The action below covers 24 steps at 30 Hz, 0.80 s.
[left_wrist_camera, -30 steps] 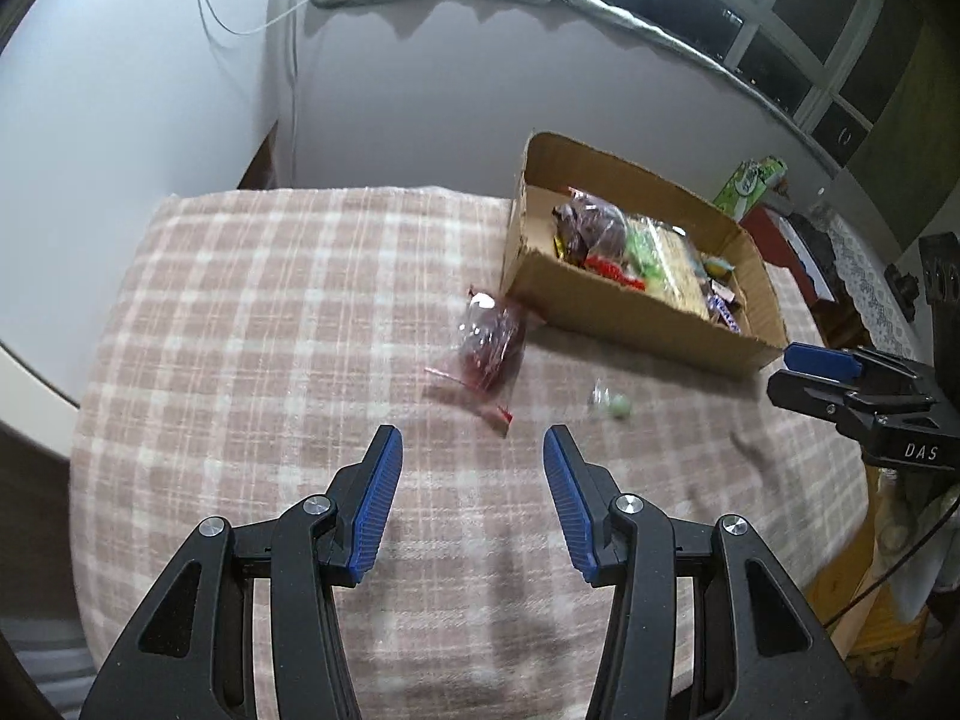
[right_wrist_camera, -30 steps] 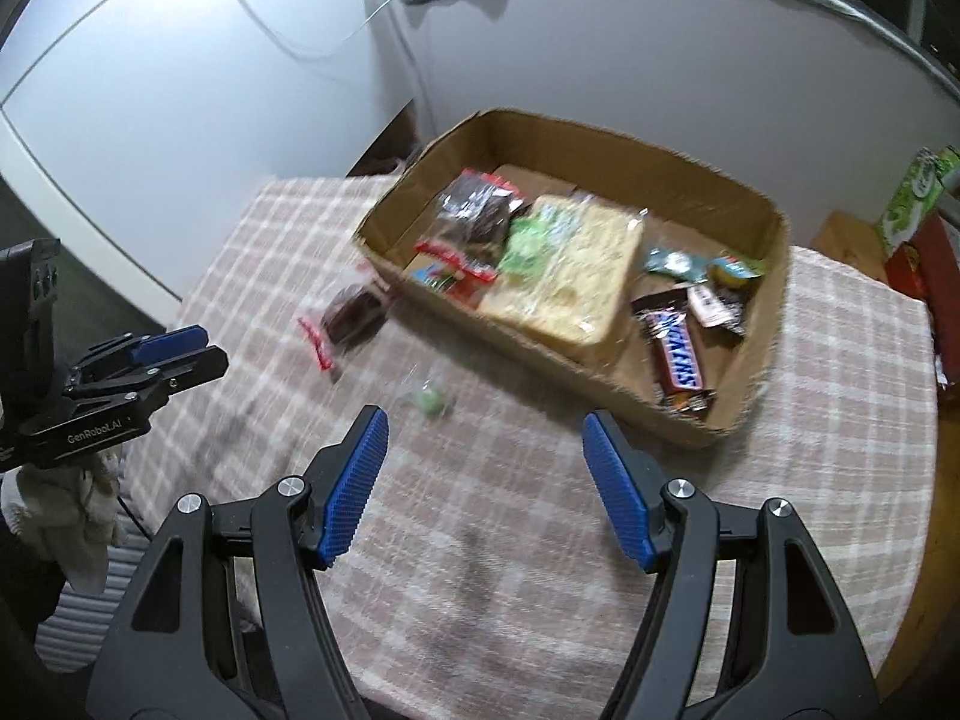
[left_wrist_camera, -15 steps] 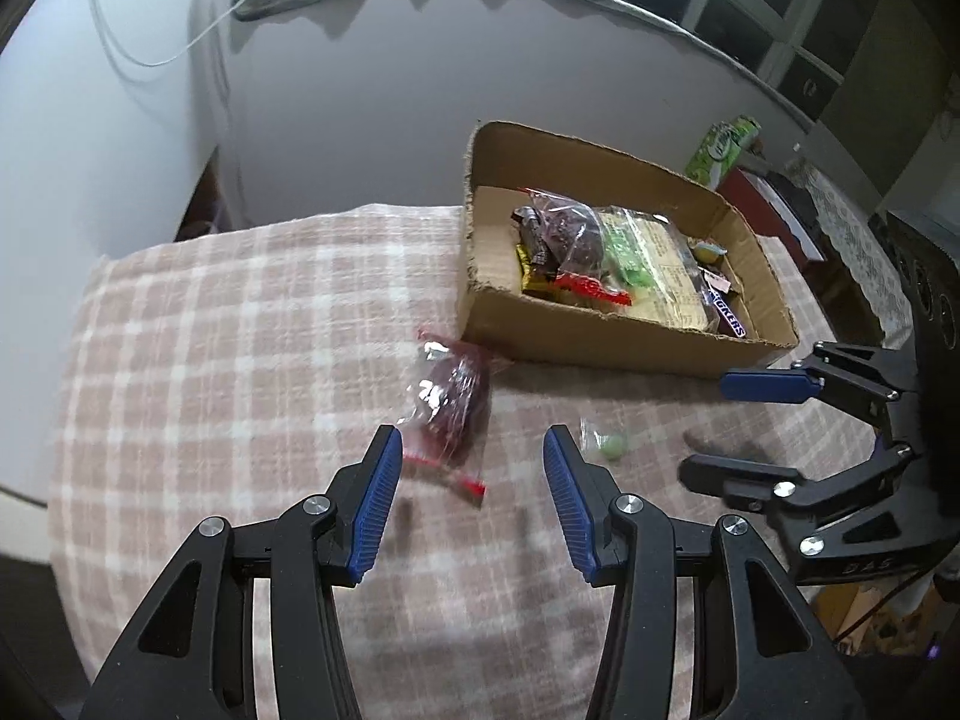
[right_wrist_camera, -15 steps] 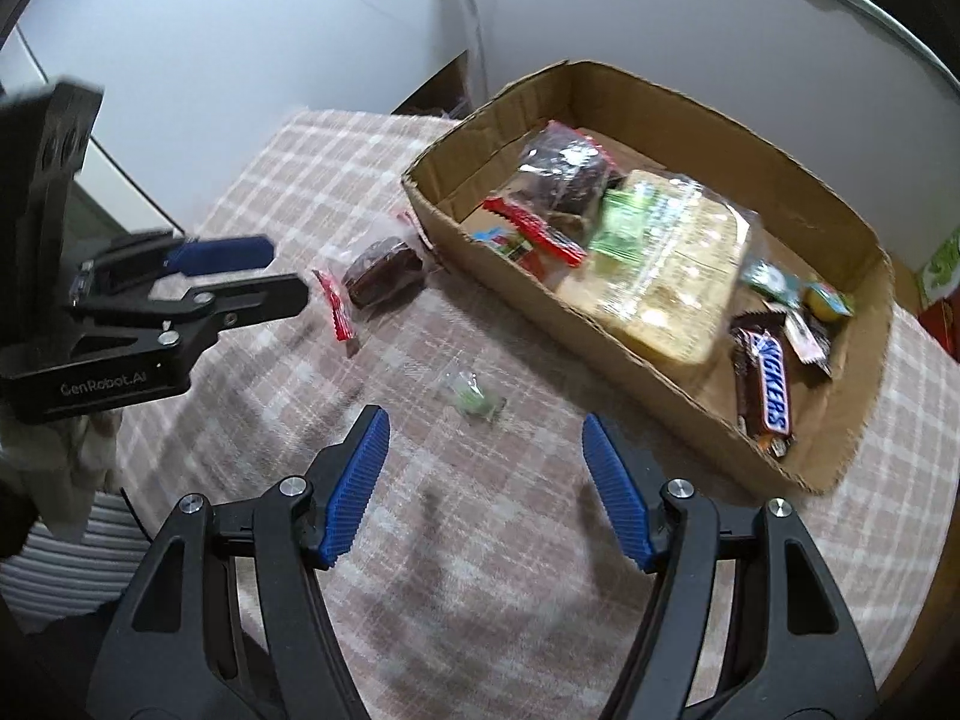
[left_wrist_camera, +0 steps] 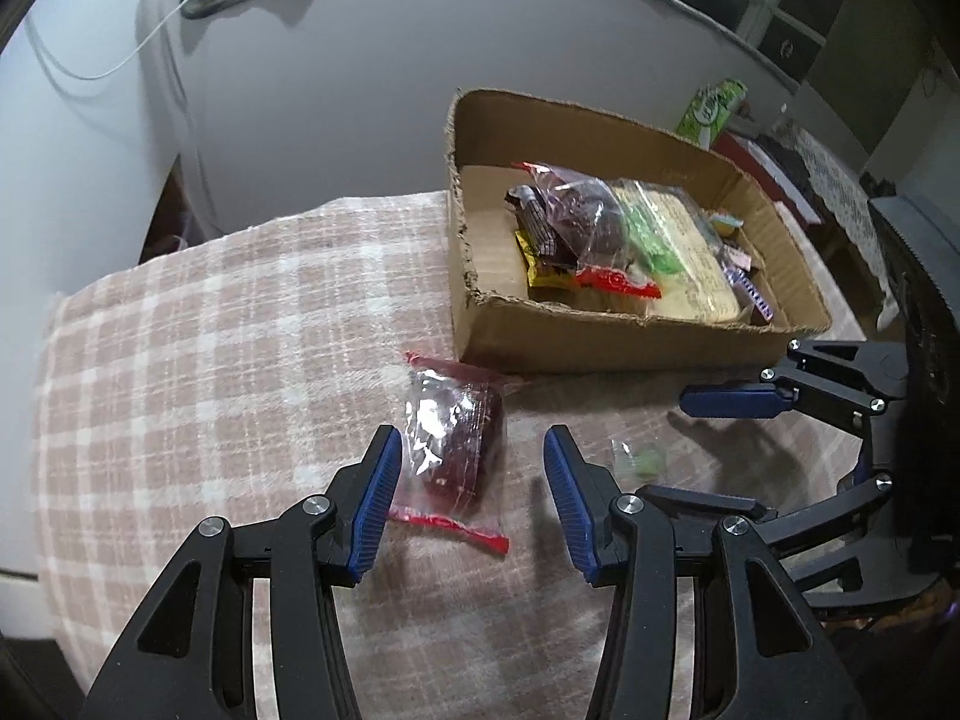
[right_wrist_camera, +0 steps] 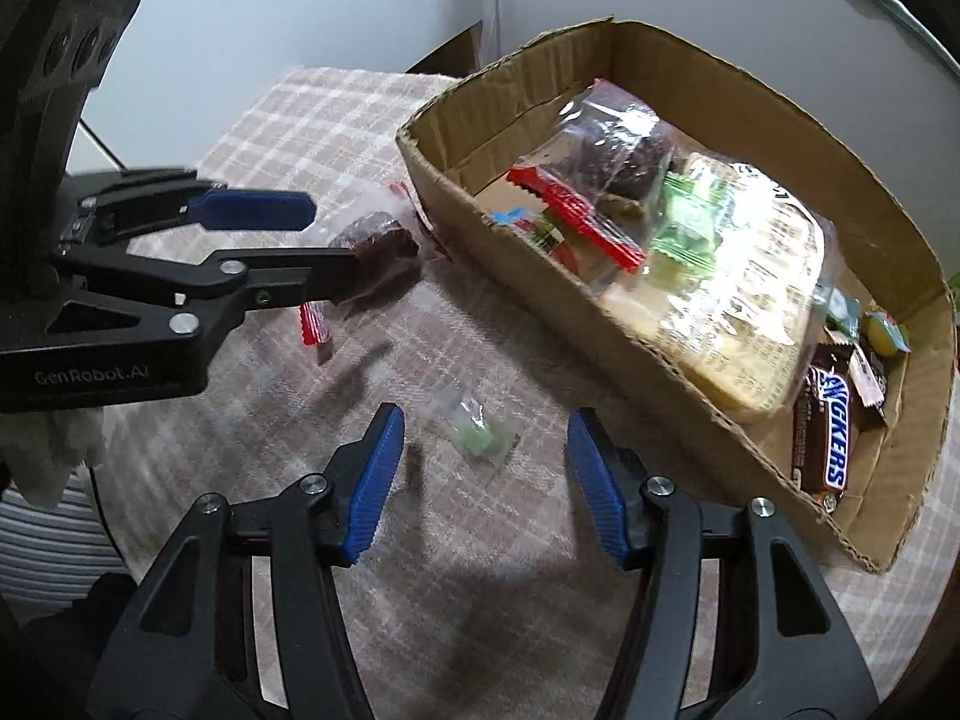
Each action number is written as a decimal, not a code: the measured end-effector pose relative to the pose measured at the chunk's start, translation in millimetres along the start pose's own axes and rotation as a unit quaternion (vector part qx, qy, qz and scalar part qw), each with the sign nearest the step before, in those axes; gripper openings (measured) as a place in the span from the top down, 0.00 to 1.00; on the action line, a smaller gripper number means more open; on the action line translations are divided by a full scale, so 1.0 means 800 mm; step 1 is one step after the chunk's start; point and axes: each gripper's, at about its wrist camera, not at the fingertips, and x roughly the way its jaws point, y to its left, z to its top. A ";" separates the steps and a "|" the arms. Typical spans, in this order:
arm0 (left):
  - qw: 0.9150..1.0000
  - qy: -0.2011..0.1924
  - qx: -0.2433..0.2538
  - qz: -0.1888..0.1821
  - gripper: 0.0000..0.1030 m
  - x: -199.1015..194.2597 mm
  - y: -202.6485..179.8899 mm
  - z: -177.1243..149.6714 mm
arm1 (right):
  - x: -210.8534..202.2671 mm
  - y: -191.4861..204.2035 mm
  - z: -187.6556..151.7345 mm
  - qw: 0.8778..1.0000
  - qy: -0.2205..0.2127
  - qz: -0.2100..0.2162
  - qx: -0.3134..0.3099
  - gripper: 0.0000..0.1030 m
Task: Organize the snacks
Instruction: 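Grasp the bagged red-date snack with the left tool while the right tool grasps the clear-bagged candy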
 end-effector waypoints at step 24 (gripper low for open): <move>1.000 0.011 0.003 0.017 0.67 0.029 -0.004 0.000 | 0.035 0.030 0.009 0.999 0.019 -0.030 -0.040 0.77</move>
